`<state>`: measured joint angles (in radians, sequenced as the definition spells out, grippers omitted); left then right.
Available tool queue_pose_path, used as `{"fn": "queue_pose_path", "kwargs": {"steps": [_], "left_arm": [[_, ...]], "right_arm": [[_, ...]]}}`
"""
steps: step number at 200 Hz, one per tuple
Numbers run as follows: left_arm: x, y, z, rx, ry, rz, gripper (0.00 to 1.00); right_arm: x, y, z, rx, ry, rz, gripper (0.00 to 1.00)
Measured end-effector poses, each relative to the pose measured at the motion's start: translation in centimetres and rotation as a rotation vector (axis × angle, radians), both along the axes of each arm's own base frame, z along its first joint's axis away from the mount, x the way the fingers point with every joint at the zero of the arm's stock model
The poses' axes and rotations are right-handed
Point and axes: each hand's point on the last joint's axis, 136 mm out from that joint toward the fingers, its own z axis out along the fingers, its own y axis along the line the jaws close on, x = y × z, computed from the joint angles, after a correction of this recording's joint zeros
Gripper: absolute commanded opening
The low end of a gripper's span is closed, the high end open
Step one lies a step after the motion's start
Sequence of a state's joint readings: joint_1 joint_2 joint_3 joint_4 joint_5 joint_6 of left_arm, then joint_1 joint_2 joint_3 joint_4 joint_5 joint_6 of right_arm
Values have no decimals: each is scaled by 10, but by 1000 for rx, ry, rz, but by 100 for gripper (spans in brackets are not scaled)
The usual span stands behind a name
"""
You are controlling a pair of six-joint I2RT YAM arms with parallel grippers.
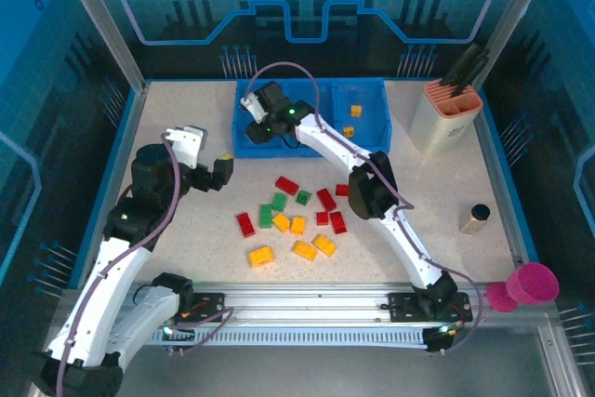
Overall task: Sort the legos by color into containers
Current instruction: Place the lego in the container.
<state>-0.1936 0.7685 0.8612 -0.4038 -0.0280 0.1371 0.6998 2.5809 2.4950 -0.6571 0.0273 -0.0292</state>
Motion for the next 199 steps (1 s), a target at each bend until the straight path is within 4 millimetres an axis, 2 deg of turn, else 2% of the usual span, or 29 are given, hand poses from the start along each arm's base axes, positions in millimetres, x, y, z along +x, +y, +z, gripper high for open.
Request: {"fn": "queue_pose_path", "kwargs": {"steps": [79,120,138,168,199], "left_arm": [[0,-2,-19,2,97,-7,99],[5,6,-12,-36,173,72,99],[-1,8,-18,-81,220,112,99],[-17,11,-42,-177,337,188,99],[-45,8,-99,-295,539,292,97]], "right_arm": [[2,0,-5,-23,-17,9,53],[2,3,-3,-7,-19,13,56],[1,5,-2,6,-17,19,56],[-7,5,9,31,-1,31,56],[-21,-1,55,98,-12,31,58]]}}
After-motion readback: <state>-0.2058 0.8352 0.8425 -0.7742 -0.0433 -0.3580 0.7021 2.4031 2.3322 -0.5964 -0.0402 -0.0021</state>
